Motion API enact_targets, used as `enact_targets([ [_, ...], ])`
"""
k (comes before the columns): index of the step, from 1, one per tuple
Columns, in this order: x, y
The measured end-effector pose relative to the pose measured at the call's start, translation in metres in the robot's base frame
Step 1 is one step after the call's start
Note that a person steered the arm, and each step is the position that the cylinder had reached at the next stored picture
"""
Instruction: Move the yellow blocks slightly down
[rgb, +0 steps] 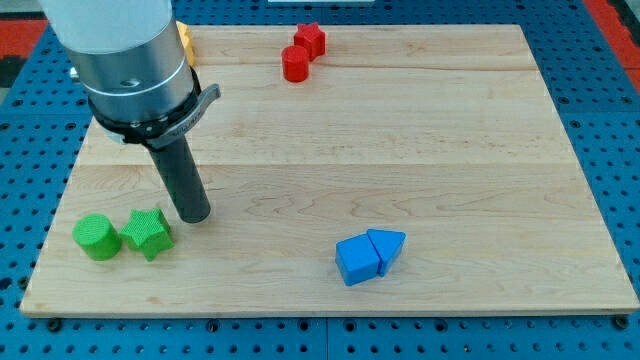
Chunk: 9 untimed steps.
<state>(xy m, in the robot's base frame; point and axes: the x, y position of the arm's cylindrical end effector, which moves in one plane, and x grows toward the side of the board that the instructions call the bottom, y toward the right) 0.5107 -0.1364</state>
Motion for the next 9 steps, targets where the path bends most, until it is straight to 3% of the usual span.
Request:
enact_targets([
  [2,-0.008,0.011],
  [5,-0.054,-0.018],
  [6,-0.080,-0.053],
  [7,-0.127,-0.098],
  [9,-0.244,-0.114],
])
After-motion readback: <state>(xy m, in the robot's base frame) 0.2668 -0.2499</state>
